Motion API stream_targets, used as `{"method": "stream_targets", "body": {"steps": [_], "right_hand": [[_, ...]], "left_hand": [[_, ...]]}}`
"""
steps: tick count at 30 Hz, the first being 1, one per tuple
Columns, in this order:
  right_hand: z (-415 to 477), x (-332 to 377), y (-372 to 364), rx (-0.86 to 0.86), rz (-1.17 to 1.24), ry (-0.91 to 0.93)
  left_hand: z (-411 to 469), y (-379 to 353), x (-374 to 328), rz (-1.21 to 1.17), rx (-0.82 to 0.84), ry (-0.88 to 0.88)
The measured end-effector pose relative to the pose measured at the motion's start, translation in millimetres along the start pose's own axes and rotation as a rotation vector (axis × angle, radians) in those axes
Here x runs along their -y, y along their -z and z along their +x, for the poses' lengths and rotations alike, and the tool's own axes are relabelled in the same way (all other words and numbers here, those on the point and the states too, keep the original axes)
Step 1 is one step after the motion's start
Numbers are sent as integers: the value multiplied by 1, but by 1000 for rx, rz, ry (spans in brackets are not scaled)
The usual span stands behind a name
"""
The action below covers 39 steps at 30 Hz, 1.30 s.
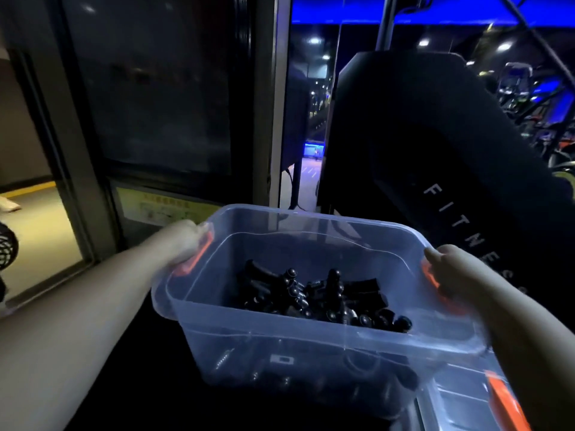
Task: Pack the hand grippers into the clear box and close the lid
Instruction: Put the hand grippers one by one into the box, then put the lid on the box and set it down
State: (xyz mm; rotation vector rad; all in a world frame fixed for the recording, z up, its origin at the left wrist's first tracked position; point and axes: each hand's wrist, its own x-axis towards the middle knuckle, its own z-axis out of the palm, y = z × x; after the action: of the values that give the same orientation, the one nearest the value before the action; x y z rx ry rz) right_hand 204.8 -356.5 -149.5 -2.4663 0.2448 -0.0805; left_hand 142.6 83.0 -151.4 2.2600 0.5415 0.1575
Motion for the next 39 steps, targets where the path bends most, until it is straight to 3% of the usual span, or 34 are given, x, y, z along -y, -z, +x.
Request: {"method": "stream_targets", "body": {"steps": [10,20,25,30,39], "right_hand": [[-41,28,14,10,8,-76],[-60,49,23,107,-140,-199],[-70,56,32,58,-99,-238],[-94,58,47,20,-143,-189],[-116,11,75,12,-162,-269]], "left_hand": [[-27,10,-27,162,-18,117],[-36,16,-45,495,-31,181],[-45,18,-60,625,-31,215],[-73,1,-83,743,-125,30],[-168,-100,-197,419,126,-359]]}}
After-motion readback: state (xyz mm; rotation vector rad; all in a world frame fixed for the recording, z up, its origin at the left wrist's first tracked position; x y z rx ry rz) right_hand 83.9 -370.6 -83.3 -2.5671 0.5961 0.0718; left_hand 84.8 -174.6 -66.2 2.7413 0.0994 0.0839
